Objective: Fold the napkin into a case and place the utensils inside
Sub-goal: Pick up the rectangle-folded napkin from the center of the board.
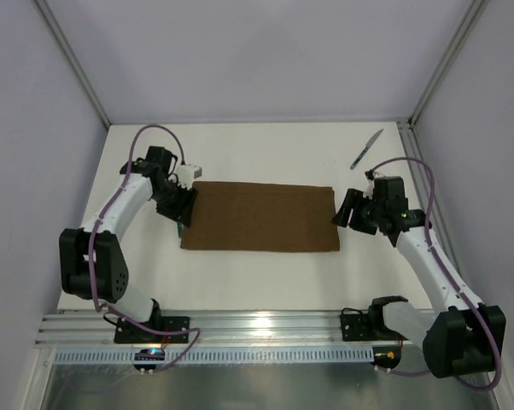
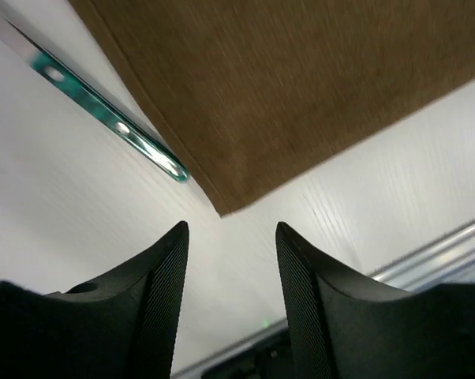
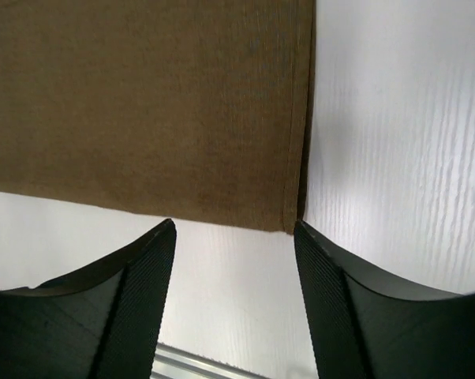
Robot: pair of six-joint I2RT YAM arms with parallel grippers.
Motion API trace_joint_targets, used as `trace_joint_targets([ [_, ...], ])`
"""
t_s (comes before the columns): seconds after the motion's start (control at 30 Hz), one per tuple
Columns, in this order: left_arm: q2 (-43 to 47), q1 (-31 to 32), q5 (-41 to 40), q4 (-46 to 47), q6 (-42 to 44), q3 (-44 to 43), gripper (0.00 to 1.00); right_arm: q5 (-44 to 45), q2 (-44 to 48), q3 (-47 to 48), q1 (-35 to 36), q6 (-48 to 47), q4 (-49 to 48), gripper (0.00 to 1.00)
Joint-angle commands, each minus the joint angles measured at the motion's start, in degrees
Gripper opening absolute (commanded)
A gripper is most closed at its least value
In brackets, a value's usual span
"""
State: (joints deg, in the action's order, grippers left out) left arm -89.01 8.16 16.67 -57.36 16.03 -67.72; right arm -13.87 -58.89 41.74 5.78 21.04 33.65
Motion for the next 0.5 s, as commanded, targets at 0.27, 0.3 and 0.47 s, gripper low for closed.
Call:
trace_joint_targets([
  [0.27,-18.8,-1.48,-1.64,13.86,-6.19,-19.27,0.36,-4.41,-30.47,20.22,-4.99,-9.87,-11.93,0.32],
  [0.3,-20.05,-1.48,-1.38,14.21,-6.28,-20.07,0.36,-4.06,-32.14,22.4,-4.99,-10.22,-11.94,0.32],
  [0.47,-26.99,-1.57,-2.51,14.3,-5.57,-23.94,0.38,-5.55,-41.73,27.43,-4.9,-11.81,-10.45,0.32],
])
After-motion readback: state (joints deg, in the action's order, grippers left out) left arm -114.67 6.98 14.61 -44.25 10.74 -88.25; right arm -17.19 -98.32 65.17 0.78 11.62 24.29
